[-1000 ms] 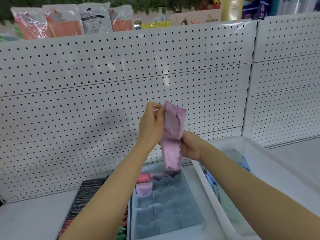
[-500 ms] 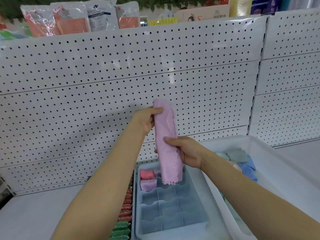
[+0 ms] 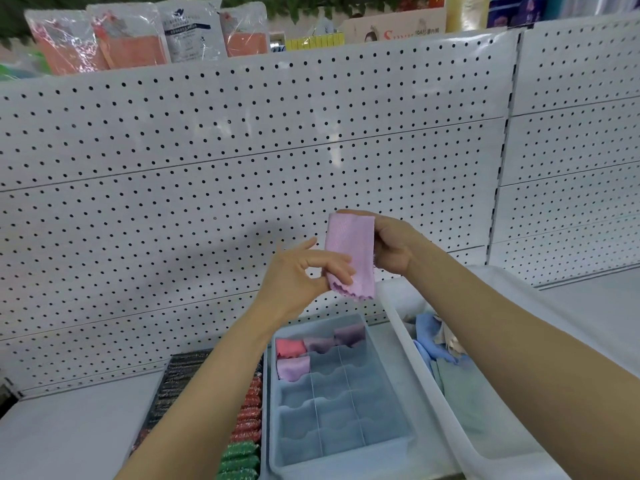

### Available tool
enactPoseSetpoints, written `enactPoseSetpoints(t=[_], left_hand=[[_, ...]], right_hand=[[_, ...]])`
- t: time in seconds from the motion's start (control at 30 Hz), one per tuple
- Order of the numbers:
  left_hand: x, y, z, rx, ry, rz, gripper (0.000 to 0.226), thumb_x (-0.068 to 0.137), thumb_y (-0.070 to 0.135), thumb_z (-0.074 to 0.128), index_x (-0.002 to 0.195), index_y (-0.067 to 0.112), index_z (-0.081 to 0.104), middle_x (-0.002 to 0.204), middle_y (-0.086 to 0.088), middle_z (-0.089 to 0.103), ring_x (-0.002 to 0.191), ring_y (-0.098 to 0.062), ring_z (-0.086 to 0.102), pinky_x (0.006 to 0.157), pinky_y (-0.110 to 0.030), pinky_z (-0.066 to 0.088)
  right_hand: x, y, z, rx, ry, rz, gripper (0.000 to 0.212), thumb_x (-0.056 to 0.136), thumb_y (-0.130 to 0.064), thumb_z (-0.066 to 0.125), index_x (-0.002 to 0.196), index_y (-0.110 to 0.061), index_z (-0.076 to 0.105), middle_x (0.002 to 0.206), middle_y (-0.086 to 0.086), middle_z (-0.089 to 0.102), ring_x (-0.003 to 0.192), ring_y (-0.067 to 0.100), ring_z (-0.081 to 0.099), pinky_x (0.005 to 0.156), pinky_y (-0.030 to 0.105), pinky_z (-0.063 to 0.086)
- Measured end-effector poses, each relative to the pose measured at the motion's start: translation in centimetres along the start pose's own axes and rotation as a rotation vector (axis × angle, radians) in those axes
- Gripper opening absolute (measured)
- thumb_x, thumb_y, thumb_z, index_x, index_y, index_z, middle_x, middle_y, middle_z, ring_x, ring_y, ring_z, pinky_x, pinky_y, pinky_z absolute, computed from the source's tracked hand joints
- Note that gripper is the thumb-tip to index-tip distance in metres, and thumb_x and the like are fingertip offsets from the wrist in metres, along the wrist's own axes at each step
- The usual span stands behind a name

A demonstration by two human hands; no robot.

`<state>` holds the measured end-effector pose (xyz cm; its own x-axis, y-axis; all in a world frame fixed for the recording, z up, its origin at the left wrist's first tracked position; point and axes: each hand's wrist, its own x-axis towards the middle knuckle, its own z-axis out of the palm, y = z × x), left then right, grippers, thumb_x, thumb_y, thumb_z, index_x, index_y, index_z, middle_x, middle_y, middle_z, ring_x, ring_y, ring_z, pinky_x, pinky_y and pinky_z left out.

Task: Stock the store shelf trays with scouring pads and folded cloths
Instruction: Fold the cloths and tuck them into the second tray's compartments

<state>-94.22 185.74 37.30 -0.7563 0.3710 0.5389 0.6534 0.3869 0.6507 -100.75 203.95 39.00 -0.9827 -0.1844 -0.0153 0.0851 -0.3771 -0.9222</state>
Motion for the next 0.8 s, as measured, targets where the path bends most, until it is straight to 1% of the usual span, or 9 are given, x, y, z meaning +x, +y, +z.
enactPoseSetpoints(t=[0.1,0.3,0.4,0.43,0.5,0.6,0.63,0.7,0.8], left_hand=[[-0.4,-1.1,0.4,0.155,0.031,0.091,0.027,0.072,-0.012,0.072,0.073,0.014,0.077,0.09,0.015,0.075,0.103,0.005,0.064,0.114,-0.018,0.022],[-1.3,-2.4,0.3,0.234,-0.004,0.161,0.025,0.073,-0.005,0.076,0.076,0.019,0.076,0.099,0.019,0.073,0.112,0.007,0.059,0.116,-0.029,0.024],[-1.7,-2.7,-0.1,0.222,-0.052,0.156,0.037,0.075,-0.016,0.063,0.072,0.018,0.077,0.1,0.017,0.074,0.115,0.004,0.059,0.115,-0.026,0.026],[-2.0,-2.5,-0.2,0.171,-0.054,0.127,0.043,0.074,-0.021,0.055,0.069,0.016,0.076,0.099,0.015,0.074,0.113,0.001,0.061,0.114,-0.025,0.028],[-2.1,-1.5,-0.5,-0.048,0.085,-0.03,0.051,0.074,-0.026,0.044,0.067,0.014,0.075,0.095,0.009,0.076,0.105,-0.004,0.066,0.109,-0.023,0.038],[-0.6,-0.9,-1.5,-0.29,0.351,-0.259,0.029,0.089,-0.005,0.052,0.096,0.014,0.073,0.101,0.004,0.074,0.099,-0.007,0.068,0.091,-0.026,0.053],[0.1,-1.1,-1.9,-0.324,0.305,-0.338,0.019,0.092,0.012,0.06,0.108,0.015,0.07,0.107,0.004,0.072,0.099,-0.008,0.068,0.088,-0.028,0.055],[1.2,-1.4,-1.9,-0.355,0.139,-0.509,0.038,0.087,0.035,0.07,0.118,0.014,0.065,0.11,0.001,0.071,0.093,-0.012,0.07,0.08,-0.028,0.056],[1.7,-1.4,-0.8,-0.336,0.143,-0.557,0.024,0.086,0.02,0.072,0.107,0.008,0.068,0.098,-0.003,0.073,0.079,-0.015,0.068,0.063,-0.023,0.054]], right_hand=[[0.0,0.1,0.0,0.009,-0.018,-0.02,0.02,0.091,-0.005,0.053,0.094,-0.01,0.072,0.077,0.003,0.073,0.063,0.015,0.067,0.057,0.025,0.055],[-0.1,0.8,0.2,-0.098,-0.064,-0.055,0.033,0.093,-0.002,0.042,0.095,-0.013,0.073,0.079,0.002,0.071,0.066,0.016,0.065,0.057,0.026,0.054],[0.0,1.3,0.2,-0.1,-0.039,-0.054,0.033,0.094,-0.002,0.041,0.086,-0.013,0.07,0.067,0.001,0.068,0.062,0.017,0.06,0.06,0.03,0.05],[0.0,1.3,0.2,-0.092,-0.024,-0.05,0.03,0.094,-0.002,0.041,0.084,-0.012,0.069,0.066,0.001,0.067,0.063,0.018,0.059,0.062,0.032,0.048],[0.1,1.2,0.2,-0.106,-0.01,-0.046,0.026,0.093,-0.002,0.043,0.085,-0.009,0.066,0.072,0.005,0.065,0.065,0.02,0.058,0.065,0.035,0.048],[0.1,1.2,0.4,-0.187,-0.017,-0.033,0.024,0.095,-0.004,0.042,0.086,-0.008,0.064,0.077,0.005,0.064,0.066,0.019,0.06,0.064,0.033,0.051],[0.2,1.3,0.5,-0.214,-0.027,-0.029,0.023,0.096,-0.005,0.042,0.089,-0.008,0.064,0.079,0.005,0.065,0.068,0.019,0.06,0.063,0.032,0.051],[0.3,1.5,0.8,-0.256,-0.042,-0.035,0.023,0.097,-0.006,0.042,0.099,-0.005,0.065,0.087,0.007,0.069,0.076,0.023,0.064,0.066,0.034,0.054],[0.3,1.8,1.3,-0.31,-0.001,-0.04,0.026,0.097,-0.004,0.041,0.108,0.001,0.064,0.094,0.013,0.07,0.082,0.028,0.066,0.07,0.043,0.057]])
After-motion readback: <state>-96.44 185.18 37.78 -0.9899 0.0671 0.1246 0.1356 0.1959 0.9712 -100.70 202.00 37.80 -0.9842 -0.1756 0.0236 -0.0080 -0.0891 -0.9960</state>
